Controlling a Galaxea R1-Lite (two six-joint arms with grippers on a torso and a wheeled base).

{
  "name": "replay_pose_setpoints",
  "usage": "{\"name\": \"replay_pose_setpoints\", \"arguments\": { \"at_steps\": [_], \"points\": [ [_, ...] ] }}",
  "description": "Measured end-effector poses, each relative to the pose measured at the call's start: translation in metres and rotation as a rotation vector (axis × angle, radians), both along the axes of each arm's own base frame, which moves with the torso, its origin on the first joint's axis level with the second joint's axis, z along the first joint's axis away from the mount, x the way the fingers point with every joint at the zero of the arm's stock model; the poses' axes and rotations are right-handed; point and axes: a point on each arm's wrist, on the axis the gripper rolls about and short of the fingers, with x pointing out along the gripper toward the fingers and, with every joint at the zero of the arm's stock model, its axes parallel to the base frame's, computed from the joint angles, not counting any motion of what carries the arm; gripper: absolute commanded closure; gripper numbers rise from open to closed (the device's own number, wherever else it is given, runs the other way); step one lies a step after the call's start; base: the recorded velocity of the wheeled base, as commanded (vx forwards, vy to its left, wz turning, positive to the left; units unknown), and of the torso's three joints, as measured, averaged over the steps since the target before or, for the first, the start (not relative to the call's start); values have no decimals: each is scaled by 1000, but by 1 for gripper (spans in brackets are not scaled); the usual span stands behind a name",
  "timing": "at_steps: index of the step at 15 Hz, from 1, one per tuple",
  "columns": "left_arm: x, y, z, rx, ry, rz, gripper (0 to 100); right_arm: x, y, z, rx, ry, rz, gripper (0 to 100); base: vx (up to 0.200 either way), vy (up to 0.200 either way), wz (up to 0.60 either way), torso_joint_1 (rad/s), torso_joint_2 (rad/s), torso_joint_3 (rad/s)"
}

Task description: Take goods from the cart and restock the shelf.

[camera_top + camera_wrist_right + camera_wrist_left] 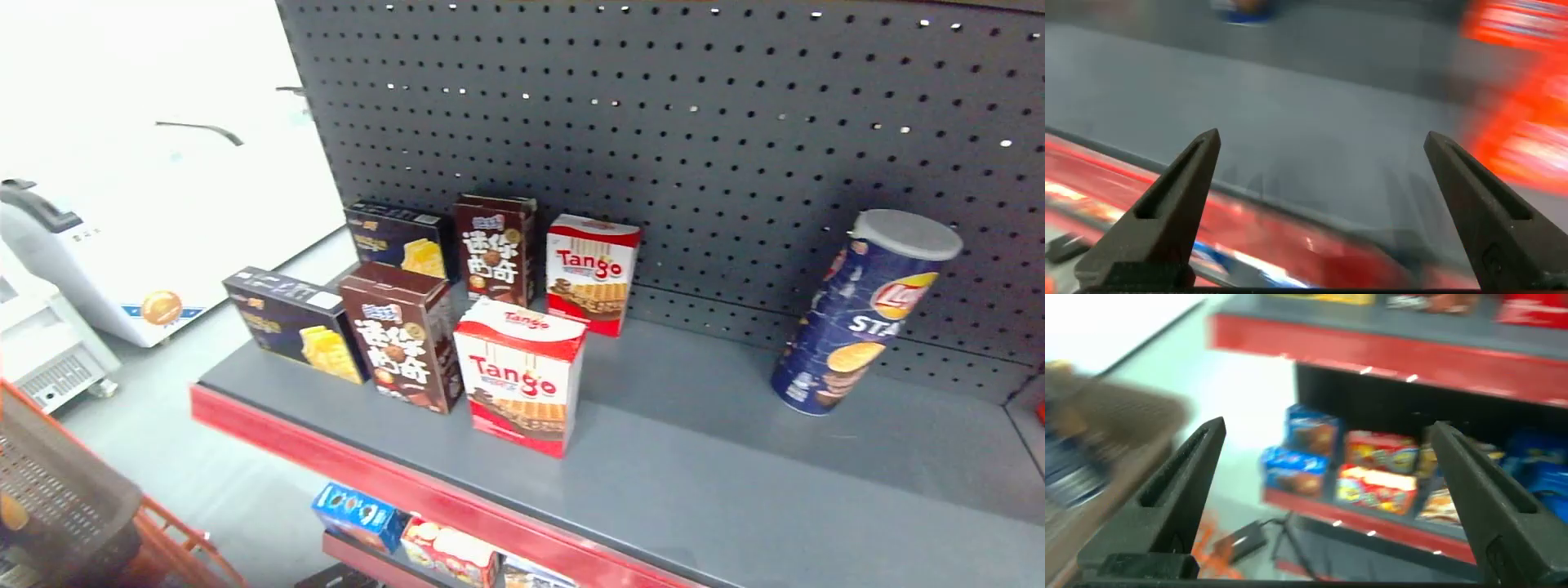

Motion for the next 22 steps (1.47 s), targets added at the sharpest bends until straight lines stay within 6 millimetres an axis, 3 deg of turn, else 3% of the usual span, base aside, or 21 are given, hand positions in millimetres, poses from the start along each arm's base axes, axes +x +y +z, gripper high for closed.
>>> {"name": "replay_pose_setpoints", "arguments": {
  "at_steps": [7, 12, 16, 19, 22],
  "points": [
    [0, 0, 0, 1, 0, -2, 0, 0, 0, 0, 0, 0, 0, 0, 0, 0, 600, 2, 2, 3],
    [0, 0, 3, 2, -29, 0, 0, 0, 0, 0, 0, 0, 1, 0, 0, 0, 0, 0, 0, 0],
    [-10, 0, 27, 8, -63, -13, 0, 0, 0, 0, 0, 0, 1, 0, 0, 0, 0, 0, 0, 0],
    [-18, 0, 59, 58, -47, -19, 0, 0, 0, 0, 0, 0, 0, 0, 0, 0, 0, 0, 0, 0],
    [-2, 0, 85, 100, 67, -2, 0, 0, 0, 0, 0, 0, 0, 0, 0, 0, 0, 0, 0, 0]
  ]
}}
